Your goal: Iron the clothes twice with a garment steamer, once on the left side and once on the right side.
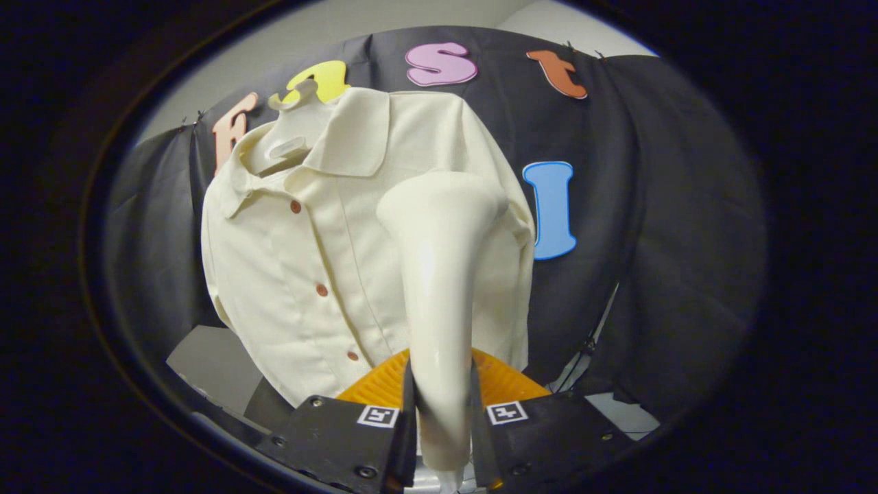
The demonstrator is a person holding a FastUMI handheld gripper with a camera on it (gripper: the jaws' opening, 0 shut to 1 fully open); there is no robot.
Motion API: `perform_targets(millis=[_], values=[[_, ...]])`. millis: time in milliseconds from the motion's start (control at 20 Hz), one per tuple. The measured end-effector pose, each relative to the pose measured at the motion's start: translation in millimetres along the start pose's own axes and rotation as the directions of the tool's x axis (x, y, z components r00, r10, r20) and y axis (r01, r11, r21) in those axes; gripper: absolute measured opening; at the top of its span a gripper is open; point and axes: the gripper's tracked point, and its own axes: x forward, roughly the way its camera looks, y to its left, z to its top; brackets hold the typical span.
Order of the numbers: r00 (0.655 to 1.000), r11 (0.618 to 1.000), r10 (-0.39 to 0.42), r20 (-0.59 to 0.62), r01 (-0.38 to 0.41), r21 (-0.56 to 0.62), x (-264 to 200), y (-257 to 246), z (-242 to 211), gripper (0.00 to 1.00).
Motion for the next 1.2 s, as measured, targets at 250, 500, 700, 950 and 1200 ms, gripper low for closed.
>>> perform_targets(millis=[250,500,700,950,1200], values=[[0.997,1.000,0.007,-0.077,-0.008,0.000,2,-6,-47,0.33],[0.986,1.000,0.019,-0.163,-0.022,-0.020,4,-6,-101,0.33],[0.979,1.000,0.017,-0.201,-0.017,-0.001,7,-11,-131,0.33],[0.963,1.000,0.005,-0.268,-0.010,-0.014,9,-20,-172,0.33],[0.944,1.000,-0.002,-0.329,-0.001,-0.009,13,-24,-216,0.33]])
